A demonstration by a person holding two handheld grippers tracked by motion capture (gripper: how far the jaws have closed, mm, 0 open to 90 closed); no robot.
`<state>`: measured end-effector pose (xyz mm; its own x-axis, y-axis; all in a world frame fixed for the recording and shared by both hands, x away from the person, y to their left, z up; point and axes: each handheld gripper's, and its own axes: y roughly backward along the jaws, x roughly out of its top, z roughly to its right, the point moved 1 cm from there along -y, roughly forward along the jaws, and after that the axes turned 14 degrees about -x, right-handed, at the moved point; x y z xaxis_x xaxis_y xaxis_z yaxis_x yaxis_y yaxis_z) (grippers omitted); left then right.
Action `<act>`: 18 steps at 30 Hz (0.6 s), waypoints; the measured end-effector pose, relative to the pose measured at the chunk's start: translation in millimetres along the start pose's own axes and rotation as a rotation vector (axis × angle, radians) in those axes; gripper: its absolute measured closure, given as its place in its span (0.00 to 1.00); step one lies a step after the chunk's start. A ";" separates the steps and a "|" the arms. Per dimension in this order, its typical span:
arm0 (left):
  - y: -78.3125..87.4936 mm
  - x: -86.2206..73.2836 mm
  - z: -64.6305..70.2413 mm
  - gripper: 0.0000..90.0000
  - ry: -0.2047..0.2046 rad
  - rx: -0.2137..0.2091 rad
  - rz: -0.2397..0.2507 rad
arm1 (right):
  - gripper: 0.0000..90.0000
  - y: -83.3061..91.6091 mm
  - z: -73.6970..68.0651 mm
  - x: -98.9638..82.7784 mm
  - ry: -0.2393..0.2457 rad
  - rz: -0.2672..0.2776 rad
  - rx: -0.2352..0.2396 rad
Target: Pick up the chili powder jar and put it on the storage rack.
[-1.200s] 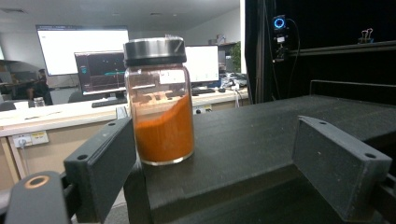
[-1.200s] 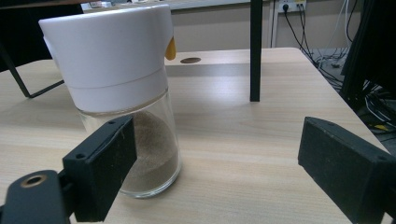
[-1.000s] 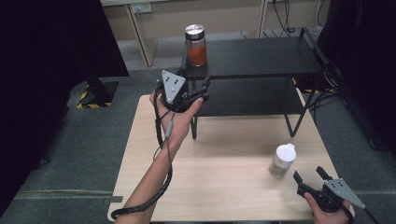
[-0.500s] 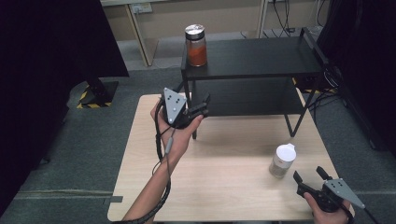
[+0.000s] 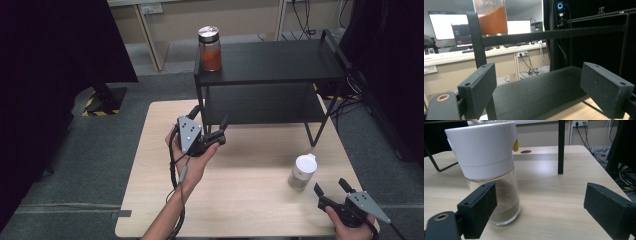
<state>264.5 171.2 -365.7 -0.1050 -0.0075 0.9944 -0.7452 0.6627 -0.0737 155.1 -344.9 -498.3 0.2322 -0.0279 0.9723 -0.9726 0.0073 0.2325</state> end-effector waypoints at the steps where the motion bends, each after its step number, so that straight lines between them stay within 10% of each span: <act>1: 1.3 -2.7 0.9 0.14 0.000 0.001 -0.005 | 0.13 0.0 0.0 0.1 0.001 0.000 0.000; 18: 21.6 -67.1 8.2 0.13 0.050 -0.044 -0.083 | 0.13 0.0 -0.3 0.0 0.004 0.001 0.000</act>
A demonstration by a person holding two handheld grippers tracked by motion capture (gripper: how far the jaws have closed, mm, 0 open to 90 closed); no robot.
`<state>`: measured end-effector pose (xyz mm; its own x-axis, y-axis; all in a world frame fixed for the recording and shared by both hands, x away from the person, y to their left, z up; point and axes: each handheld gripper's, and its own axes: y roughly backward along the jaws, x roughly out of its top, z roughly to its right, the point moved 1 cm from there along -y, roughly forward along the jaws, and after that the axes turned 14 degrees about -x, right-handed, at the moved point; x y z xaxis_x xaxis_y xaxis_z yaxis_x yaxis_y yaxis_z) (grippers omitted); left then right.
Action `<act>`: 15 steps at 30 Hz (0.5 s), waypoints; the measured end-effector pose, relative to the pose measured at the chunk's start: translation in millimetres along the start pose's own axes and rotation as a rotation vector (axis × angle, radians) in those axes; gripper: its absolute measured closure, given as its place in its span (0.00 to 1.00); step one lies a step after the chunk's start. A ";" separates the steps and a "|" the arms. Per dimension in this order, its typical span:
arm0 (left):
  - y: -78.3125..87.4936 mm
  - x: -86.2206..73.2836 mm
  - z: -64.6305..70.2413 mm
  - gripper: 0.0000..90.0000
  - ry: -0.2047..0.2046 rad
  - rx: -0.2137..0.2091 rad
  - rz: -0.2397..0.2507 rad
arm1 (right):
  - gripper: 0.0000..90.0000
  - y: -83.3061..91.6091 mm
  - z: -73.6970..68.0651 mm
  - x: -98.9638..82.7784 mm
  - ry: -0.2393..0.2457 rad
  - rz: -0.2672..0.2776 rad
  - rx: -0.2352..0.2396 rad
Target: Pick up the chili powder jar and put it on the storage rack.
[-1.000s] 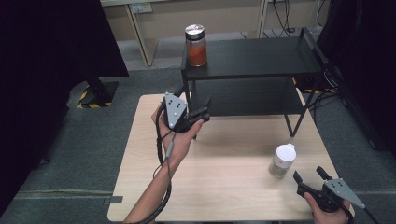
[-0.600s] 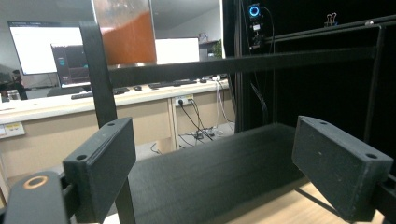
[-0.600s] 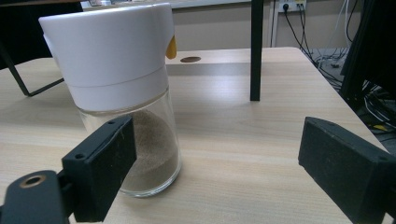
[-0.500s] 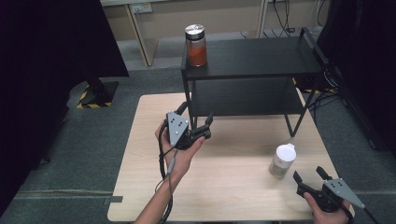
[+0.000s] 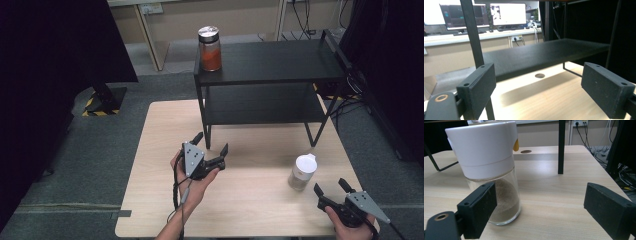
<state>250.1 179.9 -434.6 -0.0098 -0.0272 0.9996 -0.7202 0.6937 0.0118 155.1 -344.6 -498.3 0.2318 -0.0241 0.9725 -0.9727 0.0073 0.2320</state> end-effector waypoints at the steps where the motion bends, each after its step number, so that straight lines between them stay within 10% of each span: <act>1: 0.3 -3.0 -0.1 0.13 0.003 -0.005 -0.002 | 0.13 0.0 0.0 0.1 0.000 0.000 0.000; 15: 9.9 -48.5 -2.6 0.12 0.070 -0.032 -0.060 | 0.13 -0.1 -0.4 0.5 0.004 -0.002 -0.001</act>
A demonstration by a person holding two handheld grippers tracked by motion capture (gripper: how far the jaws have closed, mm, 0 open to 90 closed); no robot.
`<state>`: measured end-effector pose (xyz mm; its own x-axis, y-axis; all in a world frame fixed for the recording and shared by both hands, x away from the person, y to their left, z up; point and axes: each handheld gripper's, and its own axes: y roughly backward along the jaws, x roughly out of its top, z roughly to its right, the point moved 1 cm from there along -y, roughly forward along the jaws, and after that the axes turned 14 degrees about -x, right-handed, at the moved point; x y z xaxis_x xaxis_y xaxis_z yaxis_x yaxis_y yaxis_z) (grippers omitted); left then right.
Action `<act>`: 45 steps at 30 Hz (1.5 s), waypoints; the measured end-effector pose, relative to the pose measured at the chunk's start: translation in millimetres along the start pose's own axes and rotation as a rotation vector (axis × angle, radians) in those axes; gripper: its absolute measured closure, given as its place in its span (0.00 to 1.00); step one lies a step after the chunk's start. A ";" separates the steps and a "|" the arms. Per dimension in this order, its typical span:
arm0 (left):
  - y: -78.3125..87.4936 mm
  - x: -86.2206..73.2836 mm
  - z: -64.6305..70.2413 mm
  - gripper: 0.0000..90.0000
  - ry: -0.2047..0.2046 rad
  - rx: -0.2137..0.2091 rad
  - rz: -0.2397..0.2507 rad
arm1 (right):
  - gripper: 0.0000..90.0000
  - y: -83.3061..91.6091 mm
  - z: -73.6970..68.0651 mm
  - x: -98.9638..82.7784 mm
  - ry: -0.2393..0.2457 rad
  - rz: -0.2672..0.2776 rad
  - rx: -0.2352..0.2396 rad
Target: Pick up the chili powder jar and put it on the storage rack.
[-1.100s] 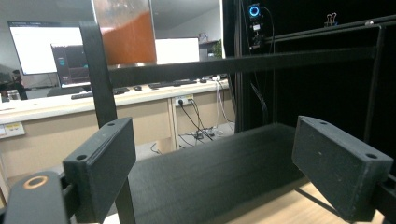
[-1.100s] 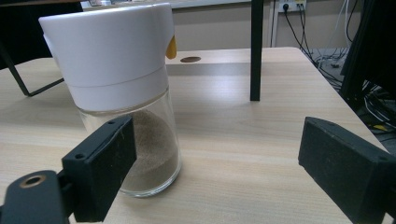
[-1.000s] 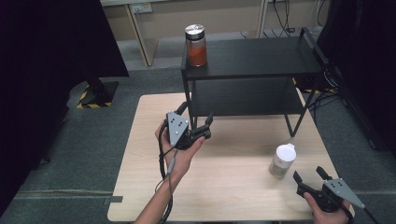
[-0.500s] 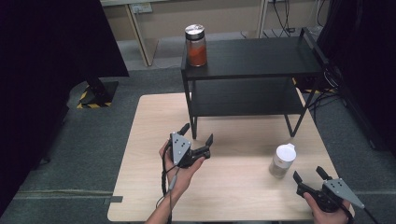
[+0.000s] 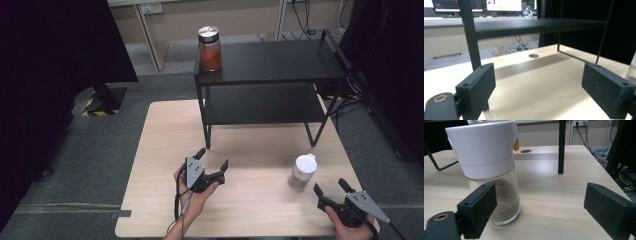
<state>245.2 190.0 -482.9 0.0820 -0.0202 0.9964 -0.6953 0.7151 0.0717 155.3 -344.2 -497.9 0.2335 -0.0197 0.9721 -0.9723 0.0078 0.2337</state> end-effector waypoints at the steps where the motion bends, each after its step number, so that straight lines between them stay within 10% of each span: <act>1: 0.6 -2.7 -0.4 0.12 0.003 -0.001 -0.005 | 0.13 0.0 0.0 0.0 -0.001 0.000 0.000; 14: 6.9 -32.8 -14.4 0.12 0.099 -0.050 -0.022 | 0.13 0.2 -0.8 0.2 0.004 -0.001 -0.002; 45: 6.9 -36.4 -12.9 0.12 0.060 -0.050 -0.049 | 0.13 -0.3 -0.9 1.2 0.010 -0.005 0.001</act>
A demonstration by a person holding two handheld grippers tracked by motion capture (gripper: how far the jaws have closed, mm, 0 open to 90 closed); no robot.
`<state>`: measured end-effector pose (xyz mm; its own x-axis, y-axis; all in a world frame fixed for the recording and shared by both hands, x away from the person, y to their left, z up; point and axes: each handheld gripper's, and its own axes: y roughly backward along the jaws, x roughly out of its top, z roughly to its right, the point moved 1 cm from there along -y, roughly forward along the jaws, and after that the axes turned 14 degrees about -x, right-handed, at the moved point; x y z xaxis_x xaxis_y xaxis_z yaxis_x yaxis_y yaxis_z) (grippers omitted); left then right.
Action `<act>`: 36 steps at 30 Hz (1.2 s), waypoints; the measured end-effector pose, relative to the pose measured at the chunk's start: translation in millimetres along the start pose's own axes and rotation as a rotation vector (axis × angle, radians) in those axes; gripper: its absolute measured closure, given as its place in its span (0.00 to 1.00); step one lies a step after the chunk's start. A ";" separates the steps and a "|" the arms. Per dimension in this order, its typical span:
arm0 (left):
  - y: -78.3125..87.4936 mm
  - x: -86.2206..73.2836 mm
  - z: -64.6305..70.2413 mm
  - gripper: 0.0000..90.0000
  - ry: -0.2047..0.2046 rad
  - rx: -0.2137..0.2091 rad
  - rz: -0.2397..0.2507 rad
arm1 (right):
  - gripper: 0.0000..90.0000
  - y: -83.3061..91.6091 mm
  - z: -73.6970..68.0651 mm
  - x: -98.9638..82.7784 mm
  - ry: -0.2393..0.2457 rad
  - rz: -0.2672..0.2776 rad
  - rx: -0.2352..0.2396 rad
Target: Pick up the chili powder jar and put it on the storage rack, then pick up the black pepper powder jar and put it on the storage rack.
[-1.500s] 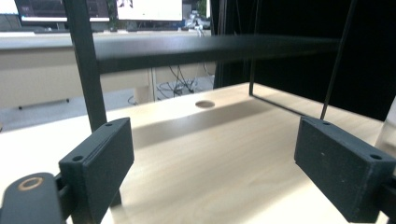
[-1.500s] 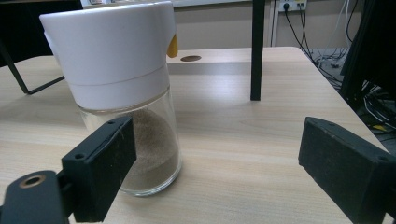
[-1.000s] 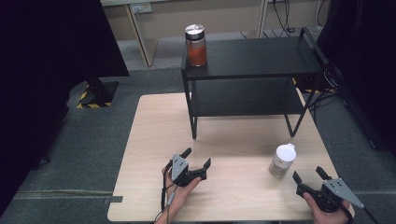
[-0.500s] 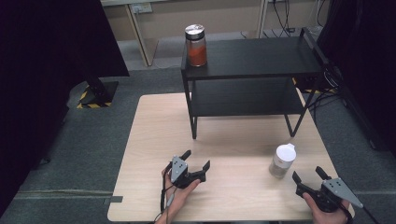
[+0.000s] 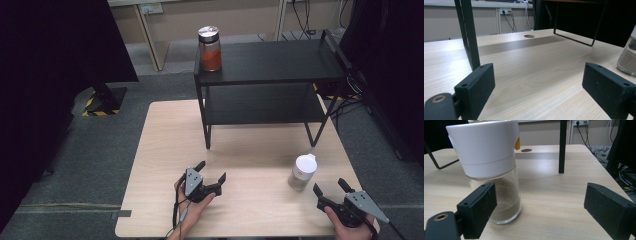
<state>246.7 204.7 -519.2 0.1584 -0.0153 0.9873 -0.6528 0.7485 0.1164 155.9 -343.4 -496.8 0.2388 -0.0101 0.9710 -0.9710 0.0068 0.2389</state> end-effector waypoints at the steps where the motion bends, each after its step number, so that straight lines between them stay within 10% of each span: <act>1: 0.0 0.0 0.3 0.12 -0.003 0.001 0.000 | 0.13 0.0 0.1 -0.1 -0.001 0.000 0.001; 18: -1.6 0.6 1.0 0.12 -0.012 -0.005 -0.006 | 0.14 20.9 -2.7 8.4 0.022 0.072 0.083; 36: -2.0 0.2 2.3 0.12 -0.025 -0.010 -0.008 | 0.20 -12.1 -42.7 28.9 0.088 0.060 0.094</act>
<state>246.3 201.6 -518.9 0.1448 -0.0373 0.9888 -0.6441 0.7551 0.1228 174.9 -301.1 -471.3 0.1761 0.0750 0.9815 -0.9791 -0.0893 0.1825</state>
